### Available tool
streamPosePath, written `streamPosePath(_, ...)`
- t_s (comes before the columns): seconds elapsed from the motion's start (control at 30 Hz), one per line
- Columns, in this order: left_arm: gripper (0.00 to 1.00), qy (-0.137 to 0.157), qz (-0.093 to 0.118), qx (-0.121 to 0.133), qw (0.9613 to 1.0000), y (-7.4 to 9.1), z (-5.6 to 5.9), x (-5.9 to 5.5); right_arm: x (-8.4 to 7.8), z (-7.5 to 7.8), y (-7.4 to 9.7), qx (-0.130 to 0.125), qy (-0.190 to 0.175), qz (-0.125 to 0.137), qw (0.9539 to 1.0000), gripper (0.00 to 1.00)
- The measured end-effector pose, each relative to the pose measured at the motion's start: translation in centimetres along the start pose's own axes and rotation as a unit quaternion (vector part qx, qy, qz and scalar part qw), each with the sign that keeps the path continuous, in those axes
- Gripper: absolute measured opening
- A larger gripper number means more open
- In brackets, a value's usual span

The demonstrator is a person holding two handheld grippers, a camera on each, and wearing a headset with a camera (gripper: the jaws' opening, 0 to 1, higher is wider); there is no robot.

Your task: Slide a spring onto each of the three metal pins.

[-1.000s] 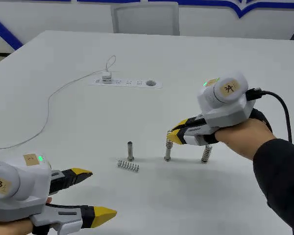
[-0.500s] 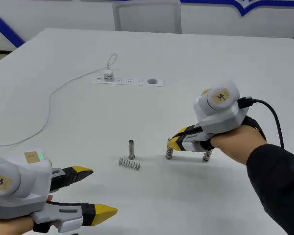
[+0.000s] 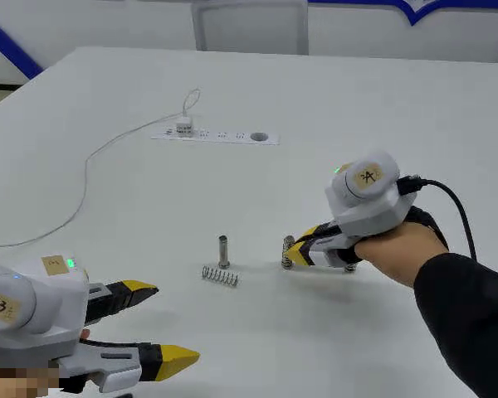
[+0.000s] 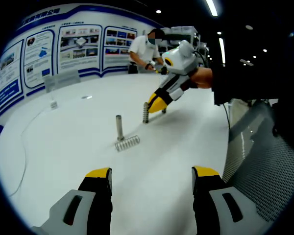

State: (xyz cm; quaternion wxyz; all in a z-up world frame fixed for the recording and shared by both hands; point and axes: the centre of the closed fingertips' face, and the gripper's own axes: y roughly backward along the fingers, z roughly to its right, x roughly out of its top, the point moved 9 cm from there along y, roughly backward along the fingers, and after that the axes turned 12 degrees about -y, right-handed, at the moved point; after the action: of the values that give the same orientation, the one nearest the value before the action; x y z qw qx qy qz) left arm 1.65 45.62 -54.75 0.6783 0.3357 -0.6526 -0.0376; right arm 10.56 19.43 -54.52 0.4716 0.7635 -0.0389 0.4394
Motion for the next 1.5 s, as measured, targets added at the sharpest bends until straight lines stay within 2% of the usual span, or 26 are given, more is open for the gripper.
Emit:
streamPosePath(0.2,0.67,-0.001,0.000,0.000,1.0000,0.0,0.0,0.0,-1.4,-0.3,-0.1,0.003,-0.005,-0.013,0.9999,0.11)
streamPosePath(0.4,0.67,-0.002,0.000,-0.002,1.0000,0.0,0.0,0.0,-2.3,-1.6,-0.1,0.013,0.003,-0.024,0.9996,0.11)
streamPosePath(0.7,0.67,-0.002,0.000,-0.001,1.0000,0.0,-0.1,0.0,-1.2,-3.7,-1.1,0.041,0.034,-0.018,0.9984,0.12)
streamPosePath(1.07,0.67,-0.001,-0.002,-0.004,1.0000,-0.1,0.0,-0.1,0.0,-5.6,-3.4,0.066,0.057,-0.017,0.9960,0.16)
streamPosePath(1.5,0.67,0.001,-0.004,-0.003,1.0000,-0.1,0.0,-0.2,0.4,-6.5,-5.7,0.075,0.059,-0.019,0.9953,0.16)
